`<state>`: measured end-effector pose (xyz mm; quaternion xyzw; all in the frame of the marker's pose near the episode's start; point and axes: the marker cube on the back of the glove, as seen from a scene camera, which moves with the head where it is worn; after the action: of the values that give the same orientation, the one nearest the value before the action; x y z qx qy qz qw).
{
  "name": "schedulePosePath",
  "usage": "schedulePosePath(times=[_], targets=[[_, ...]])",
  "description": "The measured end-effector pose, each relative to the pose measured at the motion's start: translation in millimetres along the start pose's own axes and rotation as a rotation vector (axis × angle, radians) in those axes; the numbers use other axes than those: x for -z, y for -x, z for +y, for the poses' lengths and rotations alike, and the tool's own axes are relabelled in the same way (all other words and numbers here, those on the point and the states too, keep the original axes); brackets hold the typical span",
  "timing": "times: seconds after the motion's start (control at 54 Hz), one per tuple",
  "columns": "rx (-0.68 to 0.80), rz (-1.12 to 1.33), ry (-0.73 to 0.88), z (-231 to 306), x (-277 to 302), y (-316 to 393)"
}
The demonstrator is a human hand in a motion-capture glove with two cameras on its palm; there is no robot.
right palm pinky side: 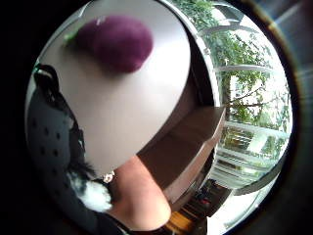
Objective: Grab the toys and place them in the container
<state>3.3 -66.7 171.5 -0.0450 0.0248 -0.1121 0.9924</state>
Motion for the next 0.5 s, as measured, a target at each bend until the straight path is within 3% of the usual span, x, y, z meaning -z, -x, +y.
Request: schedulePosePath(times=[0.13, 0.278, 0.389, 0.463, 0.5], targets=[[-0.054, -0.002, -0.036, -19, 97, 16], [0.014, 0.019, -0.129, -24, 183, 28], [0.322, 0.045, -0.204, -50, 235, 50], [0.112, 0.042, -0.212, -57, 258, 76], [0.075, 0.045, -0.219, -63, 268, 88]])
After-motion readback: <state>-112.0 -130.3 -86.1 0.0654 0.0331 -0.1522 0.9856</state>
